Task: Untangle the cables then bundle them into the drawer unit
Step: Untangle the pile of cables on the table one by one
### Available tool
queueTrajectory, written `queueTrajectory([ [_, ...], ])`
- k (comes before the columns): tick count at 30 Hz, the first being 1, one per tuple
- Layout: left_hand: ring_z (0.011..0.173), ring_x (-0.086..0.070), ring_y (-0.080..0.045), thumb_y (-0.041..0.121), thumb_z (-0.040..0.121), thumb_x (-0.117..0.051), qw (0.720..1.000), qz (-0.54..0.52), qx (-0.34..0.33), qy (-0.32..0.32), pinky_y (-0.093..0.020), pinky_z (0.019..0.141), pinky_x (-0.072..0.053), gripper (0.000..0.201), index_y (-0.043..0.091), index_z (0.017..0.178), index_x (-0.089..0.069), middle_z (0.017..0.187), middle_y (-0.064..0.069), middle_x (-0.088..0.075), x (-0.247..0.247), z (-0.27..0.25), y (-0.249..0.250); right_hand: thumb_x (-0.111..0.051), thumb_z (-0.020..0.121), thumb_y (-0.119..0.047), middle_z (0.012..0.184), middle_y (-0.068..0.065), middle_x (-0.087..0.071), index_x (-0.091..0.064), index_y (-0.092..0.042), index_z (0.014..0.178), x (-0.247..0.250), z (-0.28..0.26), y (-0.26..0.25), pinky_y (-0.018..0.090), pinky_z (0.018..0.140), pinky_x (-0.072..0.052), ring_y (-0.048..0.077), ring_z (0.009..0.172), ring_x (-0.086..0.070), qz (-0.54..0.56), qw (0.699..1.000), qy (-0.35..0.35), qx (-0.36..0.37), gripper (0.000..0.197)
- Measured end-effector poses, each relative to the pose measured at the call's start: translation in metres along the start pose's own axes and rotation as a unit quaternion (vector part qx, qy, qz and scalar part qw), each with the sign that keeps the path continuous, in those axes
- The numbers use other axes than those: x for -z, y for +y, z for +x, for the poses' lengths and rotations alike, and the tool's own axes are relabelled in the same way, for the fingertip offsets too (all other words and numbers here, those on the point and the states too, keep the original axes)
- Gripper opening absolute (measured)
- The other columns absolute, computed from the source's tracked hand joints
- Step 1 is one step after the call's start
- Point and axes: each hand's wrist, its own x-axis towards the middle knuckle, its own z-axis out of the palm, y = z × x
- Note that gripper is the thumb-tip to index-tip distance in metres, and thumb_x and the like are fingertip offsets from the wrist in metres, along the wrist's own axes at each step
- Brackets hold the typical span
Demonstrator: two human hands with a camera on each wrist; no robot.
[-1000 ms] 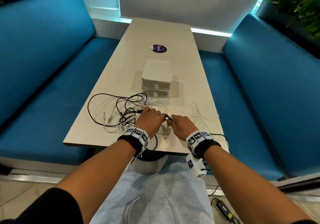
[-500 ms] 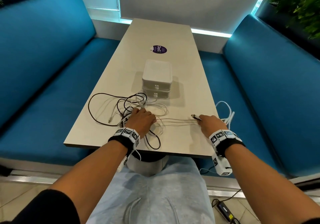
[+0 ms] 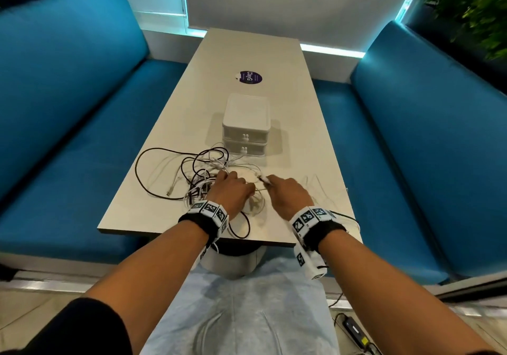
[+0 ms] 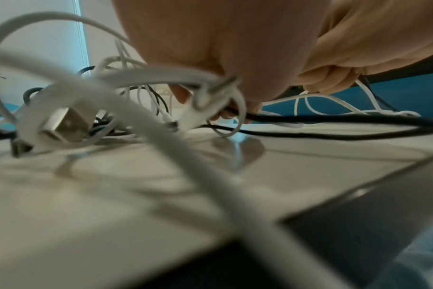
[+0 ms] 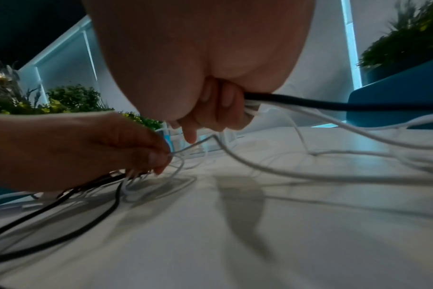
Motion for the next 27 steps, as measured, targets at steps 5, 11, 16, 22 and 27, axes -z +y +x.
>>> queueTrajectory([
  [5, 0.112, -0.048, -0.025, 0.035, 0.105, -0.035, 1.0, 0.0, -0.01, 0.01, -0.046, 0.097, -0.028, 0.026, 0.025, 0.118, -0.056, 0.106, 0.003, -0.066, 0.003, 0.0, 0.003, -0.037, 0.102, -0.038, 0.097, 0.015, -0.065, -0.057, -0.018, 0.111, -0.011, 0.002, -0.001, 0.037, 0.068, -0.047, 0.037, 0.086, -0.062, -0.032, 0.998, -0.053, -0.009, 0.03],
  [11, 0.111, -0.048, -0.023, 0.034, 0.105, -0.036, 1.0, -0.016, 0.002, 0.01, -0.044, 0.099, -0.024, 0.027, 0.026, 0.112, -0.06, 0.108, 0.006, -0.064, 0.0, -0.002, -0.01, -0.039, 0.102, -0.038, 0.095, 0.015, -0.064, -0.056, -0.021, 0.112, 0.0, 0.0, 0.026, 0.039, 0.069, -0.052, 0.037, 0.084, -0.063, -0.063, 0.997, -0.046, -0.027, 0.026],
  [16, 0.104, -0.052, -0.022, 0.027, 0.103, -0.044, 1.0, 0.006, 0.019, 0.024, -0.043, 0.097, -0.023, 0.02, 0.029, 0.109, -0.062, 0.101, 0.009, -0.066, 0.0, -0.002, -0.008, -0.036, 0.103, -0.036, 0.087, 0.009, -0.059, -0.055, -0.021, 0.113, 0.015, -0.002, 0.054, 0.035, 0.064, -0.049, 0.032, 0.078, -0.061, -0.121, 0.988, -0.058, -0.08, 0.026],
  [22, 0.105, -0.053, -0.023, 0.021, 0.1, -0.046, 1.0, 0.019, 0.016, 0.005, -0.044, 0.097, -0.022, 0.021, 0.031, 0.108, -0.062, 0.103, 0.009, -0.067, 0.004, 0.0, -0.008, -0.037, 0.1, -0.022, 0.079, 0.003, -0.055, -0.058, -0.016, 0.106, 0.03, -0.007, 0.081, 0.033, 0.061, -0.043, 0.027, 0.073, -0.06, -0.152, 0.973, -0.081, -0.152, 0.022],
  [27, 0.103, -0.054, -0.023, 0.021, 0.1, -0.045, 1.0, 0.013, 0.016, -0.005, -0.046, 0.1, -0.023, 0.02, 0.029, 0.108, -0.062, 0.1, 0.006, -0.068, 0.005, 0.005, 0.003, -0.033, 0.1, -0.021, 0.097, 0.011, -0.064, -0.055, -0.015, 0.111, 0.021, -0.005, 0.054, 0.034, 0.064, -0.045, 0.032, 0.082, -0.064, -0.134, 0.98, -0.029, -0.141, 0.025],
])
